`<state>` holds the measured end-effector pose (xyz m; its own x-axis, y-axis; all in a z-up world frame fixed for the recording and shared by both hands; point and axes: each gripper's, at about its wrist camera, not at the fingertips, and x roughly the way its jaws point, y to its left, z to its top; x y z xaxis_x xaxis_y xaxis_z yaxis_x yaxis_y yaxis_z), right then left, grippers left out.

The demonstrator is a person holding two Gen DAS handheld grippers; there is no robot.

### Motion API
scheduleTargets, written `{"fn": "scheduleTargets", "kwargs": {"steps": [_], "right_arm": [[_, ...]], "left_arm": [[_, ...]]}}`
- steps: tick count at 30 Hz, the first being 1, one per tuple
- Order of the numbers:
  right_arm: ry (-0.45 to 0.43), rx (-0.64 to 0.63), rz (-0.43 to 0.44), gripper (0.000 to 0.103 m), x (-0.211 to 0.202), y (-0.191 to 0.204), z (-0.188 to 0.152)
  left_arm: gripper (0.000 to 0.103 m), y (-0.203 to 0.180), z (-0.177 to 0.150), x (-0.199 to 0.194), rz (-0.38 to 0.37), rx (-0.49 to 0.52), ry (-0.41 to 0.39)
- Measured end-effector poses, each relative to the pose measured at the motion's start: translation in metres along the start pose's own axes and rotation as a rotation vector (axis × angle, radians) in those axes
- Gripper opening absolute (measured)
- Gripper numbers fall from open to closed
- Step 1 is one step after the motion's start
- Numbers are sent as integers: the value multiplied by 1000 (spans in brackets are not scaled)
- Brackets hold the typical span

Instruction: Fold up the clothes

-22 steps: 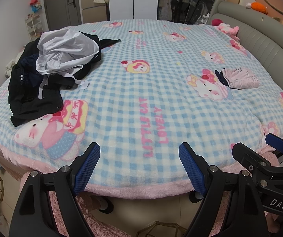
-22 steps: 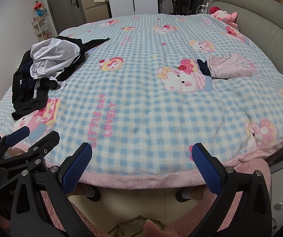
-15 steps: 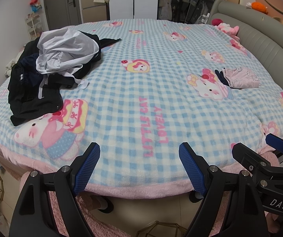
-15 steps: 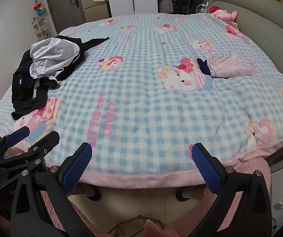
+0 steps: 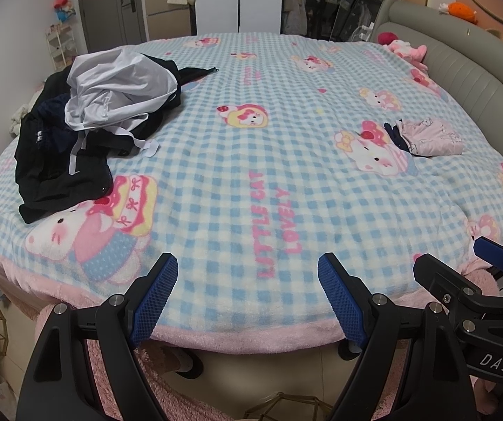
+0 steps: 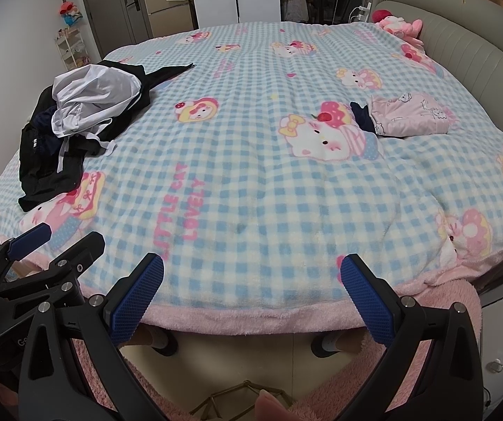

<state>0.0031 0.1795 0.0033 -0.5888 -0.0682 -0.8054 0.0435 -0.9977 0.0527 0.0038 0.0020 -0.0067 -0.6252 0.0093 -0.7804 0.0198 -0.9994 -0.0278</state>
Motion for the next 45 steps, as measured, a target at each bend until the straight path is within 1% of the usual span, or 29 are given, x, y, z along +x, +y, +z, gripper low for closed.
{"fn": "scheduleTargets", "kwargs": {"steps": [9,14,18,20,24,27,31,35,39,41,43,45], "right_arm": [[-8,-8,-12,102,0,4,2],[-19,-53,-6,102,0,15,11],[-55,-140,40,102,7,37,34],[-59,-155,72,102,15,48,51],[-79,-186,157,102,29,77,81],[-83,-217,195,102,41,104,98],[-66,-245,215,102,63,141,121],[-67,-275,228,102,91,183,157],[-84,-290,195,102,128,229,190],[-85,-305,179,102,152,253,202],[-61,-325,181,100,177,274,212],[-29,-335,197,94,202,292,222]], "left_arm": [[84,7,0,2,-9,-16,2],[84,23,4,3,-51,-58,-14],[84,51,14,11,-120,-122,-22],[84,65,23,13,-131,-129,-46],[84,92,43,16,-84,-131,-112],[84,122,56,25,-87,-185,-108],[84,161,69,45,-96,-249,-91],[84,203,90,71,-61,-294,-104],[84,254,112,114,-44,-391,-120],[84,278,121,140,-75,-454,-142],[84,300,129,167,-117,-523,-150],[84,318,138,191,-125,-563,-158]]}}
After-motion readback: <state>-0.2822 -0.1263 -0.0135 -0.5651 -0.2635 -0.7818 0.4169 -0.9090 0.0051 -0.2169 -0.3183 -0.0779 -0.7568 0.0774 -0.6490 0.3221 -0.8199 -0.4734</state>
